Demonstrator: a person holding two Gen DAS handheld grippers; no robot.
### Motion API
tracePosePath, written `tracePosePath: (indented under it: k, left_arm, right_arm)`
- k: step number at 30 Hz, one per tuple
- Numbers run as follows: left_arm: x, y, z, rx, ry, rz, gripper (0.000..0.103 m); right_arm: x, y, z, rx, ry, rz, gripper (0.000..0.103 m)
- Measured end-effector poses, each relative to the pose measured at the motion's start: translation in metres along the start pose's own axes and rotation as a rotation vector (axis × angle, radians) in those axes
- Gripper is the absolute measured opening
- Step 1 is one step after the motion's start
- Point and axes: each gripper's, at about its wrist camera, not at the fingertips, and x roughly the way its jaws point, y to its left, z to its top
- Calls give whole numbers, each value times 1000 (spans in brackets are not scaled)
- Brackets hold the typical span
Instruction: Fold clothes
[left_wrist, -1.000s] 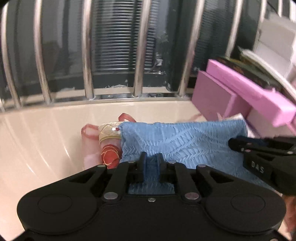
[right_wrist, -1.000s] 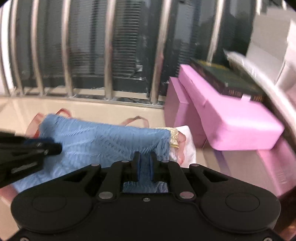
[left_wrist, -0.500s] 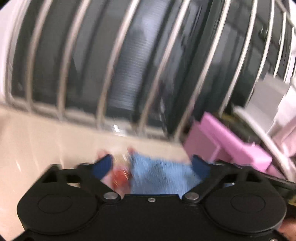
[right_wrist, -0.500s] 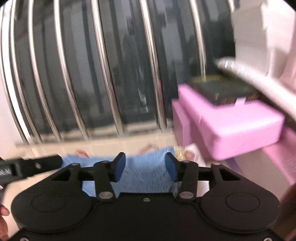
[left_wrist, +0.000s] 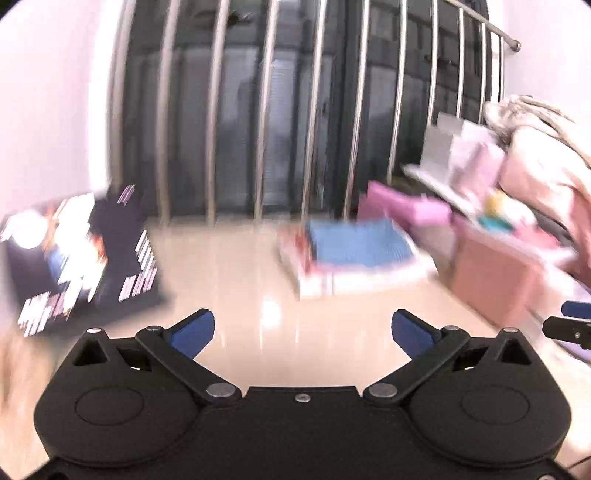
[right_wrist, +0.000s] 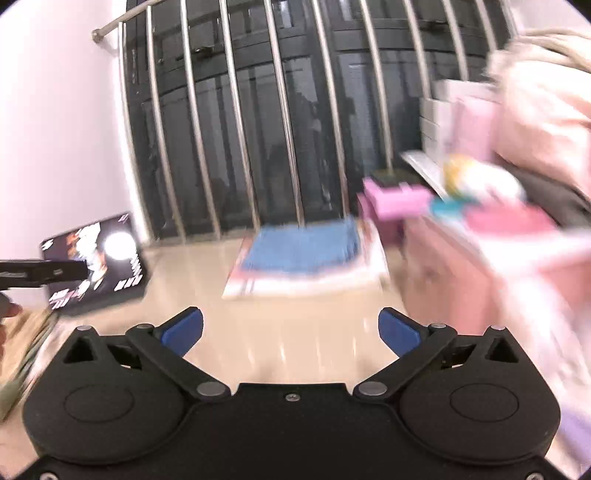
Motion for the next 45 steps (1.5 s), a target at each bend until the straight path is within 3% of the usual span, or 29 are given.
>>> tracePosePath:
  k: [4,7,13,18,22,25,30,39,45]
  left_arm:
    - [-81,9,-64,-93,66,61,103]
    - [-124,-4,-83,-81,45,90,103]
    - [-193,-39,-95,-24,-67,82,103]
    - [-228,-62,-105,-4,-95,71,103]
    - [-248,-70,-113,-25,-87,57,103]
    - [-252,-77,-121,-24,-81,100,103]
    - [-242,-83,-128,-68,-29,95,103]
    - [-255,-78,-133,-111,-28,83,103]
    - [-260,-91,-134,-39,-65,143,103]
  right_arm:
    - [-84,24,-56,10,79,-99,103]
    - [-125,45,-72,-6,122,-85,103]
    - [-184,94,-72,-82,32,-29,103]
    - [-228,123,-79,-114,-2,2,103]
    - [-259,137,-90,-135,6,35,103]
    - [-273,140,-99,-91,-12,41,103]
    - [-268,143,-110,-10,-12,36,103]
    - [-273,135,-104,32,-22,16,103]
    - [-273,136,-108,38,19,57,103]
